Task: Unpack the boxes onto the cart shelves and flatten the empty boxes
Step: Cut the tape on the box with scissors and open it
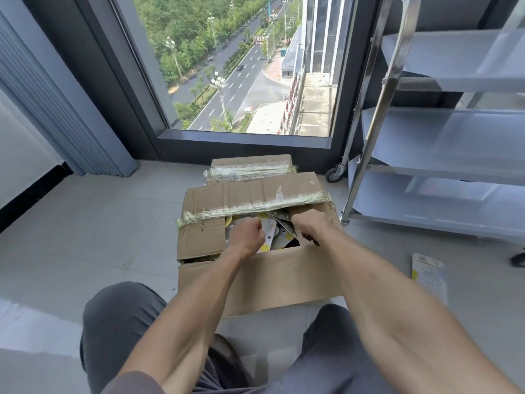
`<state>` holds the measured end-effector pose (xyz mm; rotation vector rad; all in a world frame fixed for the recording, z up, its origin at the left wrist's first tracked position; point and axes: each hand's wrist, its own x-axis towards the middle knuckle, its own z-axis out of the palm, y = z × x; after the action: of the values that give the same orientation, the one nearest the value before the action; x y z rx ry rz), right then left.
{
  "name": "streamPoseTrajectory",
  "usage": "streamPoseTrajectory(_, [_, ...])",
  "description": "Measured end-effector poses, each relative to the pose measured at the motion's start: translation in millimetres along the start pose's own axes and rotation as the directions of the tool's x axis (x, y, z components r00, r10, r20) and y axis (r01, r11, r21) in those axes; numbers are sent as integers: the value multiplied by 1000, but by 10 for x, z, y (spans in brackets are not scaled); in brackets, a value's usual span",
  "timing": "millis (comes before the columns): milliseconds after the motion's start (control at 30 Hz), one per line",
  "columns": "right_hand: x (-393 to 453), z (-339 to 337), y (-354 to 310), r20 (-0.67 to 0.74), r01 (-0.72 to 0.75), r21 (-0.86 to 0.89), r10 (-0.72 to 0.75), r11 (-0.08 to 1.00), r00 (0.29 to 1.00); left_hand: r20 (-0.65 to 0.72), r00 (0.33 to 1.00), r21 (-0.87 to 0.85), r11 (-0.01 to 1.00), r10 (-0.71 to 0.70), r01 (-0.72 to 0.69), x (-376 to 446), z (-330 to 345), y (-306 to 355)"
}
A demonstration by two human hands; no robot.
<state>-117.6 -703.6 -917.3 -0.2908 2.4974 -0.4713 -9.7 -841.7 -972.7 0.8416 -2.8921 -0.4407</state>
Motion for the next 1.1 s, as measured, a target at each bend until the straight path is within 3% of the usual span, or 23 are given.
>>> streamPoseTrajectory(67, [73,-54,26,-167,10,143,14,990,986,-5,1000,48,999,8,-8,238,-46,49])
streamPoseTrajectory(133, [144,-171,32,-337,54,177,9,983,941,27,1000,101,995,14,-17,446,-70,143])
streamPoseTrajectory(267, [326,-605,61,-596,164,97,-74,982,799,134,990,156,986,43,-64,820,27,388])
streamPoseTrajectory(367, [521,-896,48,-680,202,8,-143,979,719,190,980,182,979,54,-89,1015,190,538])
streamPoseTrajectory(467, [803,-907,-51,-661,197,-65,-190,978,725,189,978,206,971,86,-125,1100,342,590])
streamPoseTrajectory(600, [1316,-730,-312,-610,160,-8,-131,987,782,152,972,193,959,179,-207,1263,373,516])
streamPoseTrajectory(733, [1902,-565,-754,-532,249,-92,-259,964,806,93,969,85,968,229,-237,1603,248,422])
streamPoseTrajectory(900, [2465,-361,-1301,-398,312,-133,-339,941,853,65,919,67,918,388,-392,1889,41,334])
streamPoseTrajectory(1000, [2664,-372,-1508,-306,318,-211,-372,924,877,151,899,24,908,410,-418,1979,-119,399])
streamPoseTrajectory(1100, [2764,-465,-1698,-235,293,-201,-337,935,912,343,865,70,908,367,-414,2141,-346,483])
